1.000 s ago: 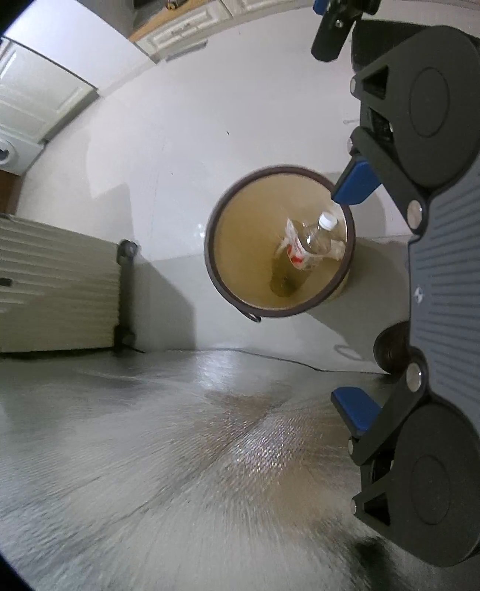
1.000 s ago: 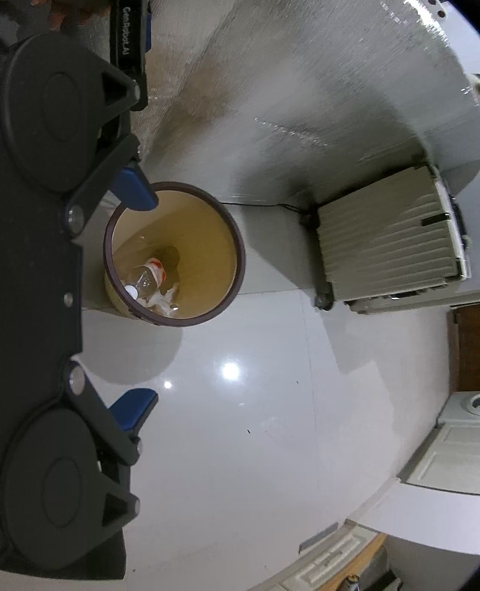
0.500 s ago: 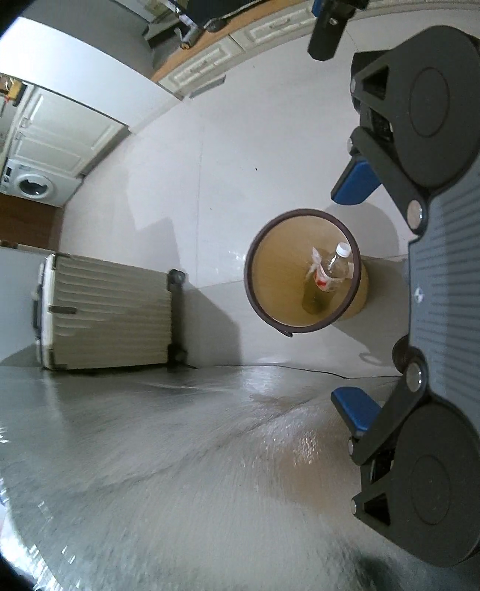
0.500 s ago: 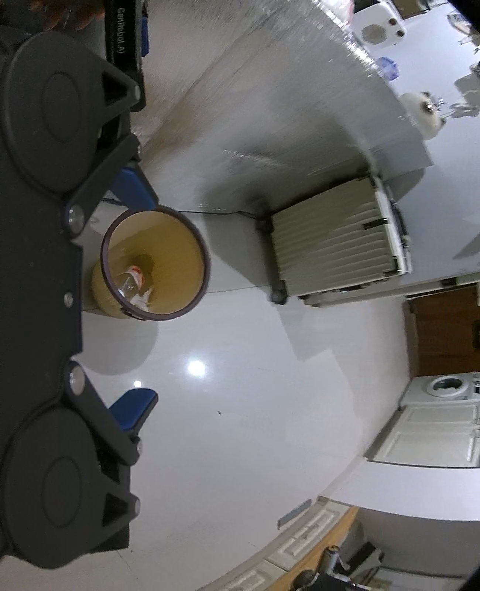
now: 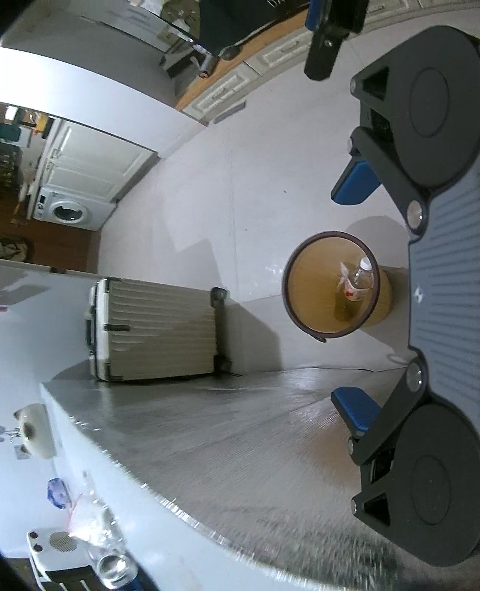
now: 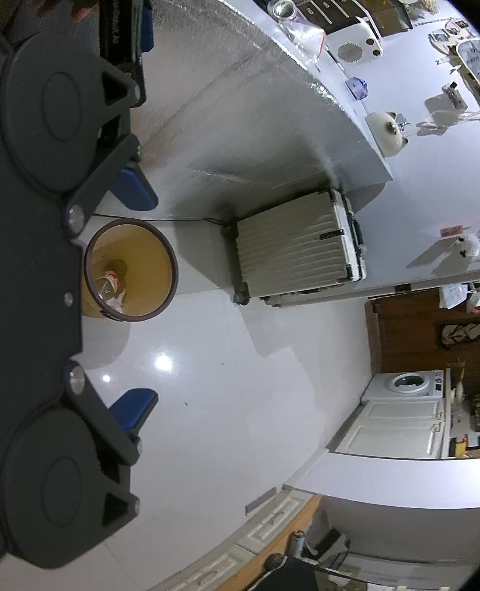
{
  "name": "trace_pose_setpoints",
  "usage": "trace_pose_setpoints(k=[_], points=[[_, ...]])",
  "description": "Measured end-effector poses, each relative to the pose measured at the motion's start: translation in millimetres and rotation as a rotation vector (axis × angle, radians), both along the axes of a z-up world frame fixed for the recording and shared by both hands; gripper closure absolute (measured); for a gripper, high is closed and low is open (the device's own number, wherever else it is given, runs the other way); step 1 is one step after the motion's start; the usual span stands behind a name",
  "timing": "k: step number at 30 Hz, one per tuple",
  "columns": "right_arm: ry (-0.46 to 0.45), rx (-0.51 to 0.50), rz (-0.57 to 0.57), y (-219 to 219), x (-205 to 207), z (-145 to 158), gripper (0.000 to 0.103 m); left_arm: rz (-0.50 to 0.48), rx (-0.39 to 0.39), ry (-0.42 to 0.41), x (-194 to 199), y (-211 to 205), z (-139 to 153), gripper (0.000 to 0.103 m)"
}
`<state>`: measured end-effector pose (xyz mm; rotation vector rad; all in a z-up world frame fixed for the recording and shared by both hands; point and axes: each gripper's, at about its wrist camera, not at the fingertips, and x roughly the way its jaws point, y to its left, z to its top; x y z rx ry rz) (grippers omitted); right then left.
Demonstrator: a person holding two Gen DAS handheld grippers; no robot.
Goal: Collect trash
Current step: 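Raise both tools away from the wastebasket and return to the table, then grasp the cardboard box with the left gripper while the right gripper grasps the Pepsi can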
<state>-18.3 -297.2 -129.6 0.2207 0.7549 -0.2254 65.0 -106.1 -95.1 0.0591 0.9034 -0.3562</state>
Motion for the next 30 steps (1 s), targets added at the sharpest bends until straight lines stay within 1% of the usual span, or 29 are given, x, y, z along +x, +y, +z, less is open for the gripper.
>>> trace_pose_setpoints(k=[7, 14, 21, 24, 30], points=[[-0.058, -0.040, 0.014, 18.2, -12.8, 31.5, 0.000, 0.000, -0.031, -0.062, -19.5, 16.7, 36.4, 0.000], [-0.134, -0.061, 0.051, 36.5, -11.0, 59.6, 0.000, 0.046, -0.048, -0.140, -23.6, 43.5, 67.3, 0.000], [-0.182, -0.070, 0.114, 68.2, 9.0, 78.6, 0.000, 0.124, -0.074, -0.198, -20.7, 88.0, 87.7, 0.000], [-0.200, -0.071, 0.138, 84.4, 19.9, 84.4, 0.000, 0.147, -0.072, -0.222, -18.6, 107.1, 93.8, 0.000], [-0.228, -0.038, 0.206, 117.3, 47.6, 88.5, 0.000, 0.218, -0.066, -0.265, -9.2, 152.3, 102.9, 0.000]])
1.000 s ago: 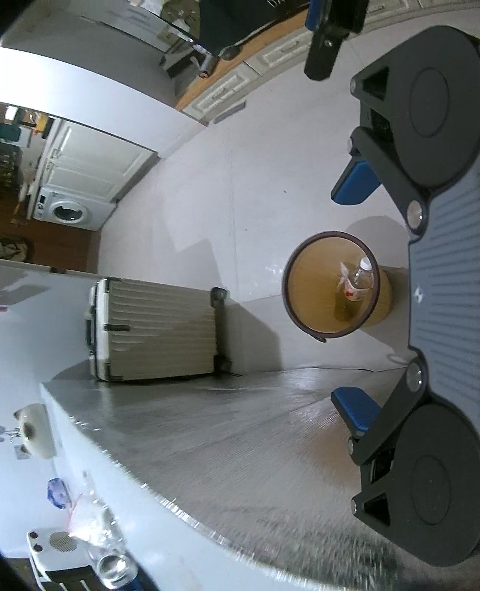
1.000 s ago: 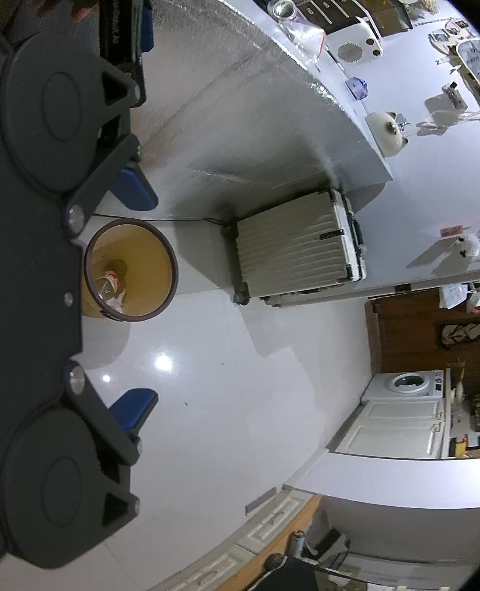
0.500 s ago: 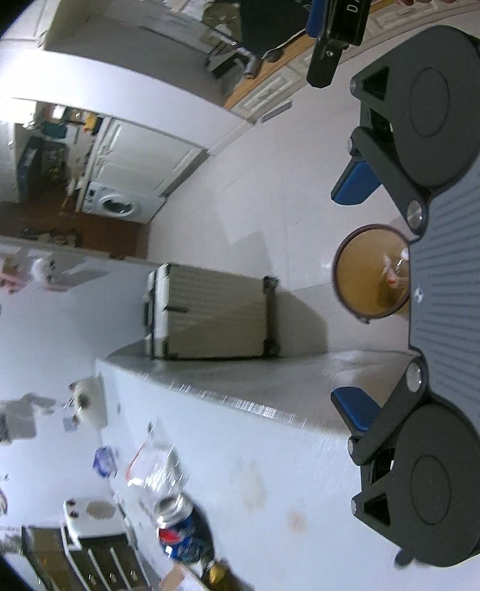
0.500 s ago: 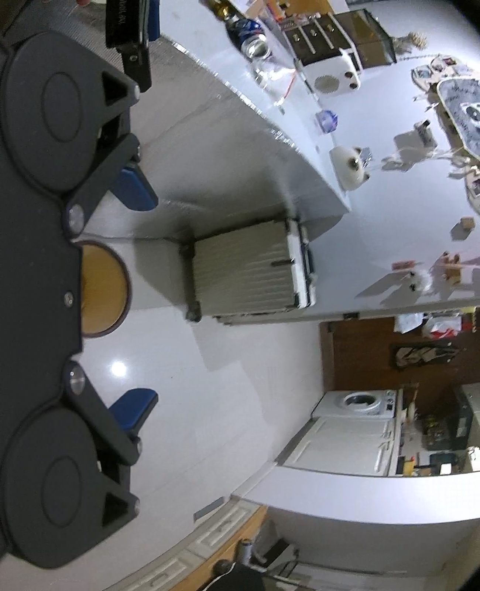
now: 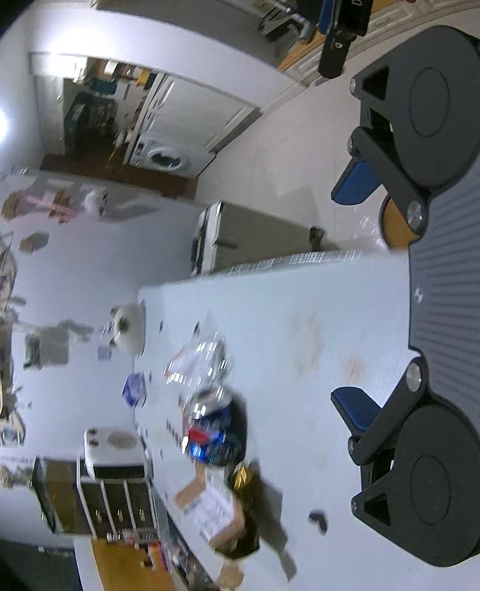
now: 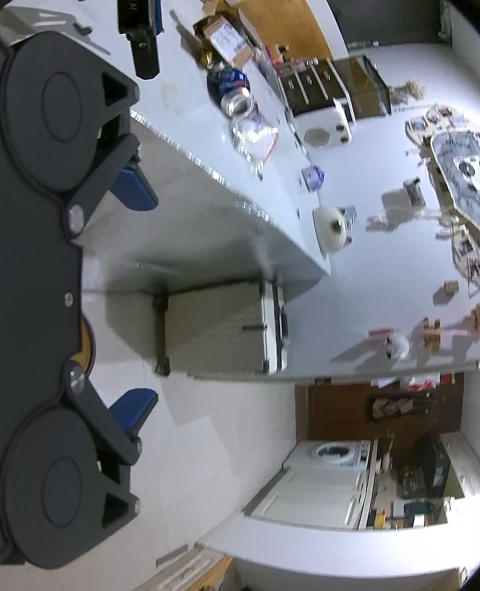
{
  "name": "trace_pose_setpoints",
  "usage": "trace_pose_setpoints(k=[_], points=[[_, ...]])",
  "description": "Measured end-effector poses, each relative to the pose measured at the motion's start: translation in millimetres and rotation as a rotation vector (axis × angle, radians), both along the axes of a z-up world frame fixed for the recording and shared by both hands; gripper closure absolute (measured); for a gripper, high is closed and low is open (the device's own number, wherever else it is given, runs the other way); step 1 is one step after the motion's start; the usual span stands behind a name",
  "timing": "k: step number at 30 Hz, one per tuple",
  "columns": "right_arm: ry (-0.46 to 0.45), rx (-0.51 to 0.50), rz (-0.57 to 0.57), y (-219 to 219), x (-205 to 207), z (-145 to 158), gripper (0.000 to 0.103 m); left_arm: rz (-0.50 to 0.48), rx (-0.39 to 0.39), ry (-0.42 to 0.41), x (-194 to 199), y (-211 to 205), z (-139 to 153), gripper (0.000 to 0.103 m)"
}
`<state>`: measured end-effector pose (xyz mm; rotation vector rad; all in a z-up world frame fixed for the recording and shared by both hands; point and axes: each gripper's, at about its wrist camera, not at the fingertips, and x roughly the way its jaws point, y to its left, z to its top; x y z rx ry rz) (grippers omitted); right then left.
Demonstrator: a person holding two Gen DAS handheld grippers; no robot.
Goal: Collect trash
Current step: 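Grasp the cardboard box with the left gripper while the right gripper grasps the Pepsi can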
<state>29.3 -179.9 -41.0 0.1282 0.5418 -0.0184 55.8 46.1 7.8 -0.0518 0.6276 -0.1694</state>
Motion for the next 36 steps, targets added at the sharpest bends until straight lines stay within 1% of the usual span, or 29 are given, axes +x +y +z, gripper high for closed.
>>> trace_pose_setpoints(k=[6, 10, 13, 17, 22, 24, 27, 32, 34, 35, 36], points=[[-0.009, -0.004, 0.078, 40.9, 29.2, 0.7, 0.000, 0.103, 0.007, -0.036, 14.1, 53.0, 6.6, 0.000], [-0.017, 0.013, 0.122, 63.2, 47.4, 1.7, 0.000, 0.161, 0.048, -0.057, 30.7, 86.7, 12.1, 0.000], [-0.035, 0.013, 0.156, 82.0, 61.5, 2.0, 0.000, 0.202, 0.063, -0.067, 45.6, 111.7, 14.8, 0.000], [-0.062, 0.008, 0.200, 111.9, 83.1, 5.4, 0.000, 0.264, 0.054, -0.062, 66.1, 145.9, 14.6, 0.000], [-0.097, -0.007, 0.297, 150.0, 117.0, 12.5, 0.000, 0.328, 0.018, -0.069, 88.6, 183.0, 10.5, 0.000], [-0.103, 0.020, 0.327, 161.4, 134.0, 13.7, 0.000, 0.364, 0.025, -0.075, 97.2, 193.6, 7.5, 0.000], [-0.086, 0.072, 0.336, 176.8, 160.8, 15.3, 0.000, 0.394, 0.015, -0.090, 109.0, 207.1, 3.0, 0.000], [-0.039, 0.164, 0.376, 204.7, 203.9, 17.5, 0.000, 0.387, -0.065, -0.132, 120.8, 221.5, -3.6, 0.000], [-0.008, 0.213, 0.379, 216.8, 222.4, 15.4, 0.011, 0.382, -0.058, -0.152, 125.2, 222.6, -4.2, 0.002], [0.003, 0.227, 0.380, 222.5, 230.0, 13.7, 0.023, 0.377, -0.051, -0.160, 127.2, 222.1, -4.3, 0.003], [0.020, 0.242, 0.377, 229.5, 238.5, 11.4, 0.027, 0.370, -0.043, -0.168, 129.2, 222.5, -4.3, 0.005]])
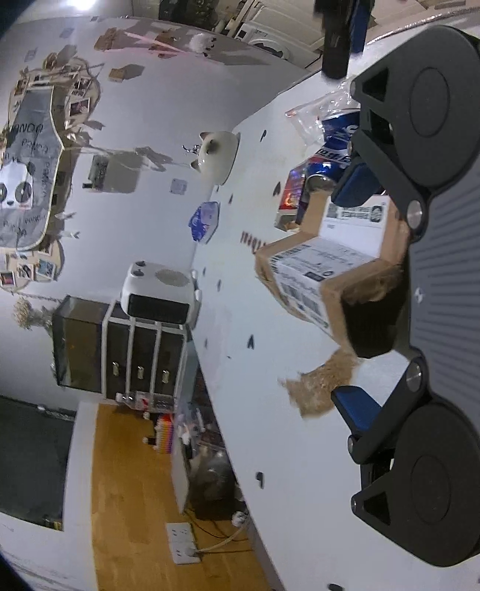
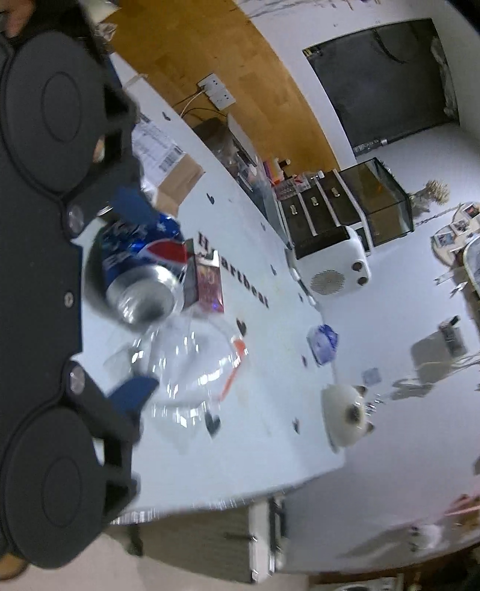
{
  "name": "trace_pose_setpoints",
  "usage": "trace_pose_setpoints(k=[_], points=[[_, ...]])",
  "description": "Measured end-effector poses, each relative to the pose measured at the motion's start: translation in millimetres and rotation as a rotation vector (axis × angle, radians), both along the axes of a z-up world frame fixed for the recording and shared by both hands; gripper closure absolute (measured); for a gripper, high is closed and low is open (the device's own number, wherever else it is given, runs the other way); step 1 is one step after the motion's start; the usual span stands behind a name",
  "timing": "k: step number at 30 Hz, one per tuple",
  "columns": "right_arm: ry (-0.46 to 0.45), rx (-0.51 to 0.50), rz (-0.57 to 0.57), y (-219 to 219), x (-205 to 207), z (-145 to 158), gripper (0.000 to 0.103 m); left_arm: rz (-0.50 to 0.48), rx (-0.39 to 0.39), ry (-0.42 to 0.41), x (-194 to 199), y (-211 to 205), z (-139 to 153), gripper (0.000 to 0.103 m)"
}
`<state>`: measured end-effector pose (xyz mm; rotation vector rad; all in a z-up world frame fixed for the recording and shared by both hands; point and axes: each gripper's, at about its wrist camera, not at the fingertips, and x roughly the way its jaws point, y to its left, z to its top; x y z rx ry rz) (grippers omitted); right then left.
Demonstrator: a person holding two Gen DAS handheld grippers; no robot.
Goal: Collect trash
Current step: 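Grasp the cardboard box with the left gripper while the right gripper grasps the Pepsi can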
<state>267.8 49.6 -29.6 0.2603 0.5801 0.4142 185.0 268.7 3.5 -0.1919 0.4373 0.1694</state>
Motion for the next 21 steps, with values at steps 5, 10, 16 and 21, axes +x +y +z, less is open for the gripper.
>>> trace_pose_setpoints(k=[5, 10, 16, 21], points=[[0.078, 0.085, -0.047, 19.7, 25.2, -14.3, 0.035, -0.014, 0.029, 0.017, 13.5, 2.5, -3.6, 0.017], [0.120, 0.070, -0.052, 31.7, 31.7, -26.4, 0.064, -0.010, 0.044, 0.063, 21.8, 6.4, -10.2, 0.032], [0.076, -0.008, 0.022, 22.0, 7.1, -21.4, 0.076, -0.015, 0.049, 0.065, 13.2, 5.6, -11.5, 0.049], [0.062, -0.047, 0.097, -10.1, -30.5, -15.6, 0.077, -0.011, 0.033, 0.049, -7.8, -0.4, -9.9, 0.055]])
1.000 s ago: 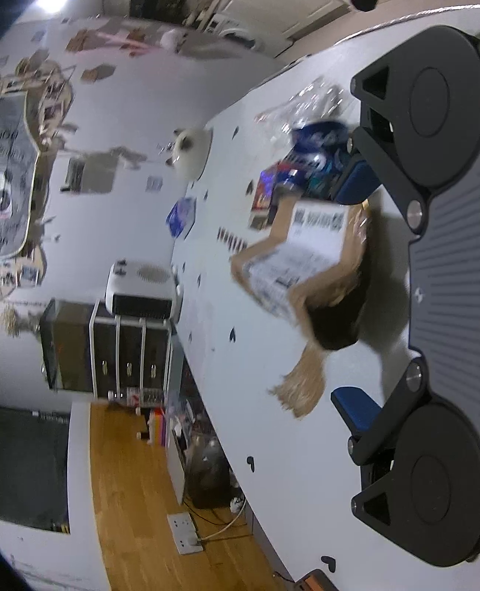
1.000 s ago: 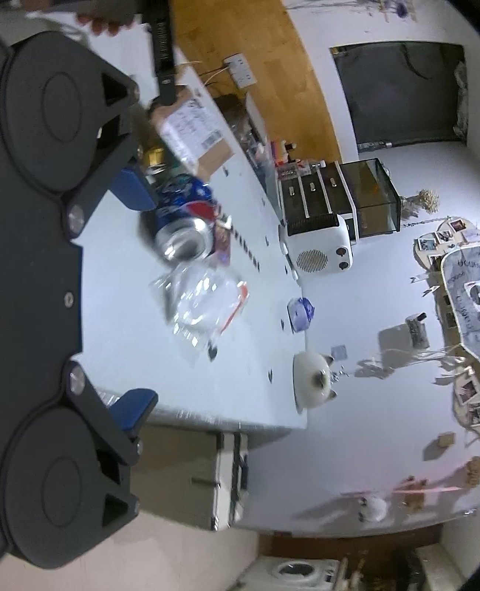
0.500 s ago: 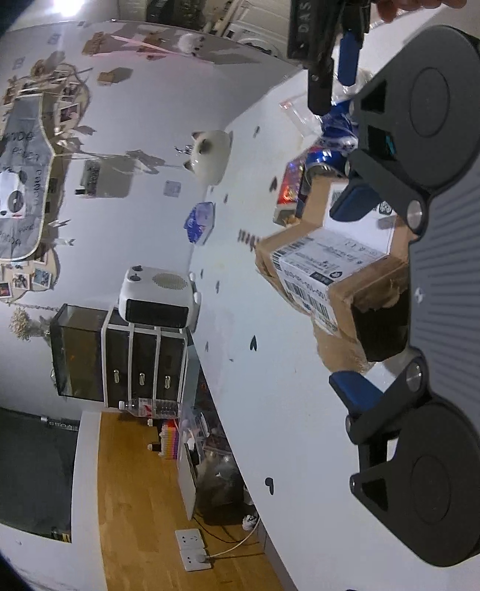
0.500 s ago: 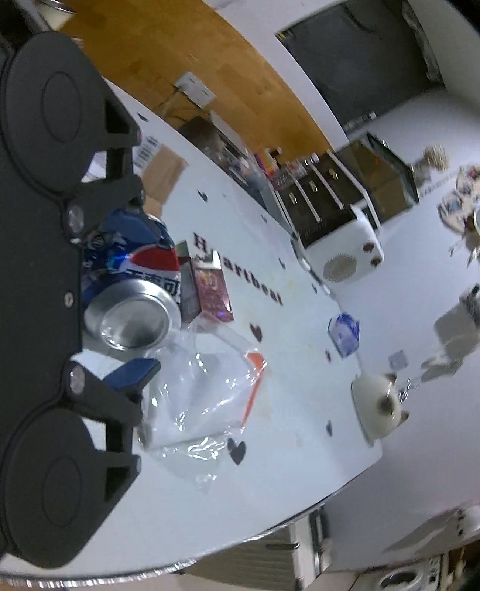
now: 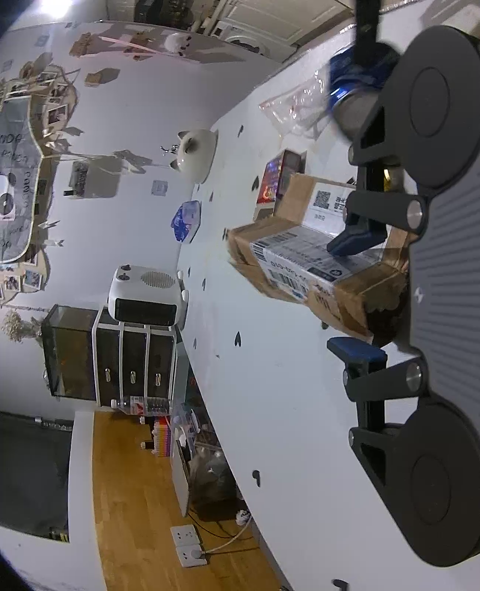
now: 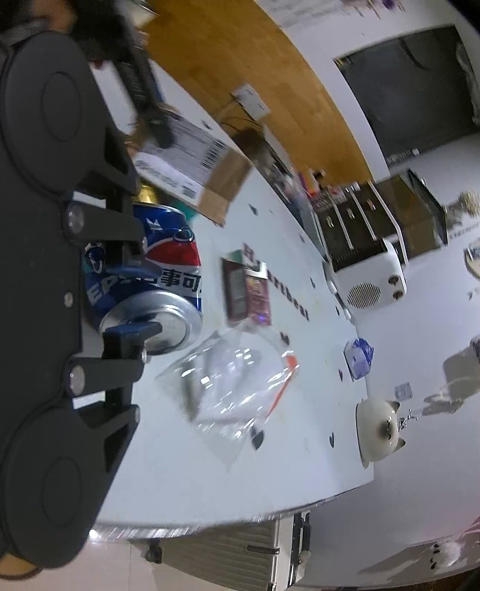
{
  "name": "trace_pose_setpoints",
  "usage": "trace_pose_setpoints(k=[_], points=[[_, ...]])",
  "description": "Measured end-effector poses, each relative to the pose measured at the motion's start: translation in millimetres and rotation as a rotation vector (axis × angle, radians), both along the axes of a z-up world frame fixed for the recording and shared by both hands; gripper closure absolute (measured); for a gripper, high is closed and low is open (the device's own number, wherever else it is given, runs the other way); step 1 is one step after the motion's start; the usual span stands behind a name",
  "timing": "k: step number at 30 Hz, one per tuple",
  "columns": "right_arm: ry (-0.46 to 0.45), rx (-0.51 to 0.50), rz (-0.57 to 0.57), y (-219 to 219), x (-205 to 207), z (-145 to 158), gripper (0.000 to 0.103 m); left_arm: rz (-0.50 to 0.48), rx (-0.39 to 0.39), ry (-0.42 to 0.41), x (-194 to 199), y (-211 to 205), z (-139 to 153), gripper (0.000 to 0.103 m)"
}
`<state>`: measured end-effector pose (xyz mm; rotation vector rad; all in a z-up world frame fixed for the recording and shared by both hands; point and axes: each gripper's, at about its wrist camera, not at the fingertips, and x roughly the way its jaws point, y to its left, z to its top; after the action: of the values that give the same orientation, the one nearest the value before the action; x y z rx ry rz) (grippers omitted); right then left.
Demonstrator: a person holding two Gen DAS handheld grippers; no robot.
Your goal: Collect trash
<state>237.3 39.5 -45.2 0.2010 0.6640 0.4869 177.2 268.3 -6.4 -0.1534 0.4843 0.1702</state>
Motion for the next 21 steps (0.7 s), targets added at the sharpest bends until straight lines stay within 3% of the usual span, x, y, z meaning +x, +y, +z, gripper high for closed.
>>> trace_pose_setpoints(k=[10, 11, 14, 15, 19, 21], points=[[-0.010, -0.031, 0.114, -58.5, -75.6, 13.7, 0.076, -0.054, -0.010, 0.004, -67.7, -29.4, 8.1, 0.063], [-0.009, -0.025, 0.116, -60.8, -78.8, 15.3, 0.069, -0.064, -0.008, 0.007, -75.2, -33.4, 8.2, 0.064], [-0.016, 0.004, 0.073, -61.7, -87.2, 20.1, 0.024, -0.087, 0.001, 0.018, -96.8, -45.9, 6.5, 0.064], [-0.029, 0.013, 0.060, -60.1, -91.0, 21.5, 0.015, -0.090, 0.004, 0.022, -102.7, -49.8, 6.0, 0.064], [-0.091, -0.015, 0.041, -38.2, -103.6, 24.5, 0.002, -0.101, 0.059, 0.029, -126.1, -67.5, 4.8, 0.064], [-0.101, -0.062, 0.041, -22.5, -105.2, 20.9, 0.002, -0.103, 0.087, 0.036, -133.5, -74.3, 5.0, 0.064]])
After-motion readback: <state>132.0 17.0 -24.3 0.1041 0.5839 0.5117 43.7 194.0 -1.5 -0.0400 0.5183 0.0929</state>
